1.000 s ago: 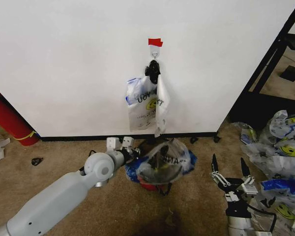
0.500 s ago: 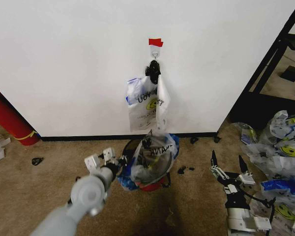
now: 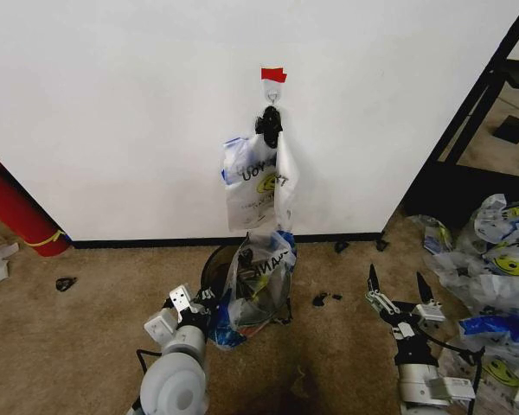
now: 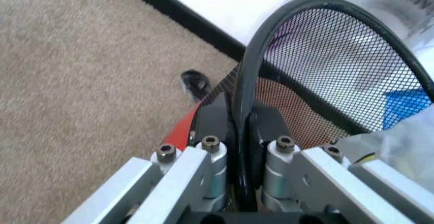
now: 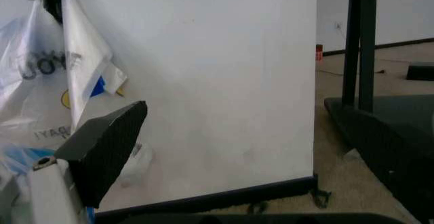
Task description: Pick up the garbage bag from the wall and place it over the trash bin.
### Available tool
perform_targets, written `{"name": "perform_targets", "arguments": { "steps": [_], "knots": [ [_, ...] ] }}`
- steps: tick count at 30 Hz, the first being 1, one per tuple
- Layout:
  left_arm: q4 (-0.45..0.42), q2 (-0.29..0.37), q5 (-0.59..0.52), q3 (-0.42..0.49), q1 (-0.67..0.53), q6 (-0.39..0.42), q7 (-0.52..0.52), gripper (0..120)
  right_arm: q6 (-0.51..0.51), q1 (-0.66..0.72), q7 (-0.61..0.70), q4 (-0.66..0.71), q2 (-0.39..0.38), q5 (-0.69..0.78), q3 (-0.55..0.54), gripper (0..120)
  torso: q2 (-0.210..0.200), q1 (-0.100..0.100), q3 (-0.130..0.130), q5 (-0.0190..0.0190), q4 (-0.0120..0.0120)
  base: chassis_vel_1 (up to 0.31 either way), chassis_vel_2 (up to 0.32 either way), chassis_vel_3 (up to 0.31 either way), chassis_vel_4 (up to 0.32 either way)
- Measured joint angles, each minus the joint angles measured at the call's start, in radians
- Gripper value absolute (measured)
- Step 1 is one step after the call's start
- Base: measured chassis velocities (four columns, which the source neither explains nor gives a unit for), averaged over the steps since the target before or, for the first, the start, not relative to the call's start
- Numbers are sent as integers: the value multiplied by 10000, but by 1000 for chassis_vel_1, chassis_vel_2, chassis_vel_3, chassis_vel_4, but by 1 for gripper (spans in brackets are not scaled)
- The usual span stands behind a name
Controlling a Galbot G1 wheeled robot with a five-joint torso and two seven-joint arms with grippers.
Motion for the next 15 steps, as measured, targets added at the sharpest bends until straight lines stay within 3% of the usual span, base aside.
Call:
{"name": "perform_targets", "arguments": {
  "steps": [7, 15],
  "knots": [
    [303, -200, -141, 78, -84, 203, -145, 4, 1, -79, -3, 54, 12, -104, -70, 100, 0, 0, 0, 0, 0, 0, 0, 0, 0],
    [166, -134, -371, 82, -103, 495, -132, 30, -196, -70, 7, 202, -8, -177, -117, 100, 0, 0, 0, -1, -1, 0, 0, 0, 0]
  ]
}}
